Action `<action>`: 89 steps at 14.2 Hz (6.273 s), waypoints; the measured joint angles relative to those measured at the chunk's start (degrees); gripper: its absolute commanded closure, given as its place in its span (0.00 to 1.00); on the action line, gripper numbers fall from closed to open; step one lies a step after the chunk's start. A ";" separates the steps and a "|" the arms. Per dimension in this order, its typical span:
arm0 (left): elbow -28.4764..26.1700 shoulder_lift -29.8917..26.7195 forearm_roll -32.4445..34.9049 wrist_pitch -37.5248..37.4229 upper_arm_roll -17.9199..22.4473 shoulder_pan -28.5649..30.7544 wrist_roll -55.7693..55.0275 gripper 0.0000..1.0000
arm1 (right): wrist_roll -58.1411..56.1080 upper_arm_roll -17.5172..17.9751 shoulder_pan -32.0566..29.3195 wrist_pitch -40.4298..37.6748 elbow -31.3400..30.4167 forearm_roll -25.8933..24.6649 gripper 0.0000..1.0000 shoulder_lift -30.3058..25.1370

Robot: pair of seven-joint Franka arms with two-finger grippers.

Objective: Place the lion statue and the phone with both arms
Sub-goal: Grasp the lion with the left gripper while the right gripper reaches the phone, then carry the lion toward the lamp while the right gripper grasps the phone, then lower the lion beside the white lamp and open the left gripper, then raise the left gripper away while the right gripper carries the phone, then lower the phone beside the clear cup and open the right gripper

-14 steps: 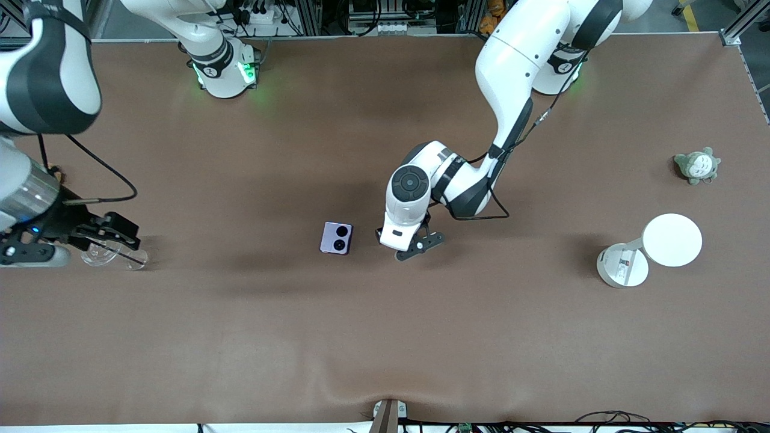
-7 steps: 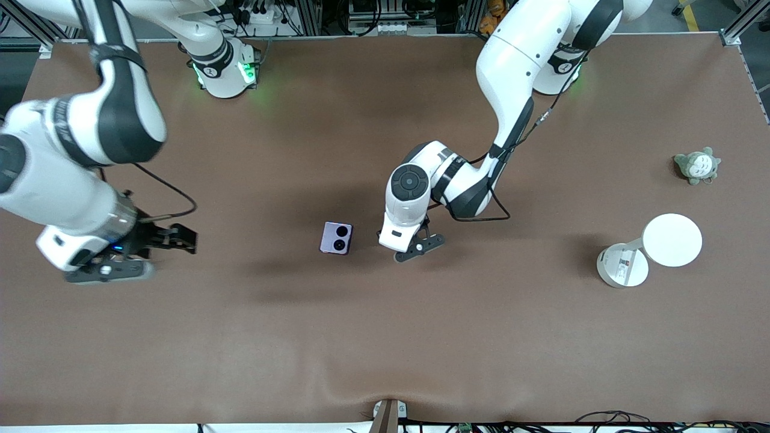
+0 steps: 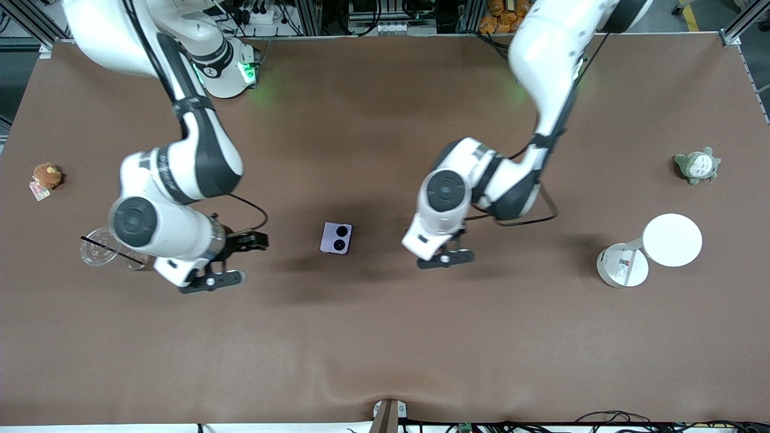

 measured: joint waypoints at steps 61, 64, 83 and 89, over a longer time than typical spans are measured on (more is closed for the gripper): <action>2.18 -28.33 0.16 -31.50 -8.19 35.36 33.82 0.00 | -11.25 -10.93 -8.39 6.80 -0.59 2.55 0.61 12.94; 2.22 -32.70 -0.94 -34.52 -8.02 35.80 33.84 0.00 | -11.28 -13.34 -8.58 6.67 -2.43 2.55 0.60 13.01; -15.02 -51.84 -2.47 -36.40 -1.97 30.65 34.04 0.00 | -11.28 -13.71 -8.69 13.48 -6.39 2.57 0.00 12.15; -15.10 -51.84 -2.47 -36.39 -3.32 30.54 33.85 0.00 | -11.29 -13.62 -8.23 5.89 -1.46 2.57 0.00 -2.89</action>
